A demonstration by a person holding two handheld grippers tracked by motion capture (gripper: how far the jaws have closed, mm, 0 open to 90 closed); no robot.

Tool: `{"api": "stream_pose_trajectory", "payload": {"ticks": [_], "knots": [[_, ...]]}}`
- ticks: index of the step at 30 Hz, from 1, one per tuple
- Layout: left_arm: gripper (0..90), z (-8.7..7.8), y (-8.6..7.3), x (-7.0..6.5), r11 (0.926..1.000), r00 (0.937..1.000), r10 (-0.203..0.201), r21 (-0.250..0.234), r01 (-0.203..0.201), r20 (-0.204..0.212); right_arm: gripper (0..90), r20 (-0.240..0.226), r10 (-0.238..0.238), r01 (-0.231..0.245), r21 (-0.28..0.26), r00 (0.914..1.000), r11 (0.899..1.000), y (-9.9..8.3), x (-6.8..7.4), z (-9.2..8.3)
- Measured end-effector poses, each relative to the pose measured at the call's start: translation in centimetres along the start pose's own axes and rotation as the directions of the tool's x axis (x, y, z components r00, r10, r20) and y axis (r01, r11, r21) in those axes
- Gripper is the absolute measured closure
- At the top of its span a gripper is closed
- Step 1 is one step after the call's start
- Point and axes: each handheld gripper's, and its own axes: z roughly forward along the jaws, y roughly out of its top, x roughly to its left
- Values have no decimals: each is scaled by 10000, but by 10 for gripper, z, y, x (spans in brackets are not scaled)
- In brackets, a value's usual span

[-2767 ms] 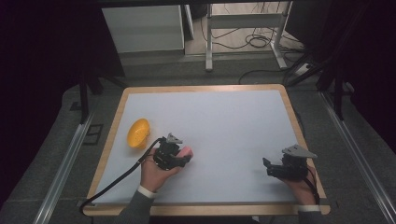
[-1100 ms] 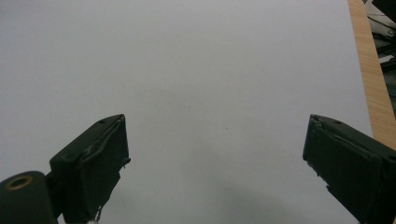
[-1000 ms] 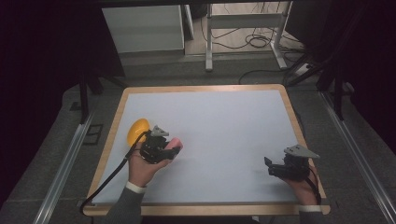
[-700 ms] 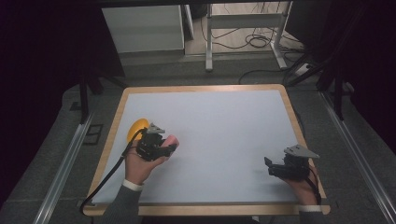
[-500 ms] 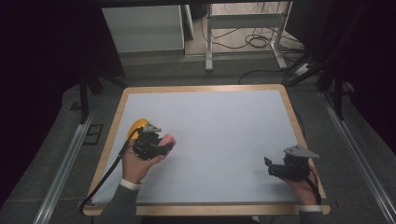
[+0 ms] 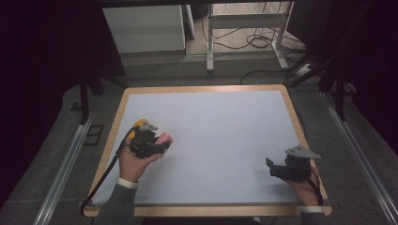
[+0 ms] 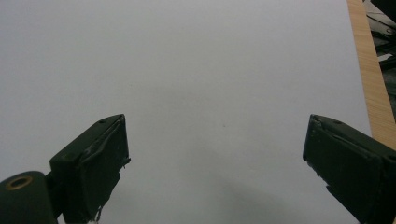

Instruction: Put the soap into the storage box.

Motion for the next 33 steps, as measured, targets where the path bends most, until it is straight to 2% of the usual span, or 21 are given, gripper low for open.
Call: {"api": "stream_pose_trajectory", "payload": {"ticks": [21, 33], "knots": [[601, -11, 0, 23, 9991, 9985, -408, -161, 403, -360, 65, -3, -17, 17, -53, 10000, 10000, 0, 1, 0], [601, -16, 0, 40, 9975, 9953, -691, -162, 681, -686, 65, -18, -53, 52, -92, 10000, 9999, 0, 1, -1]]}}
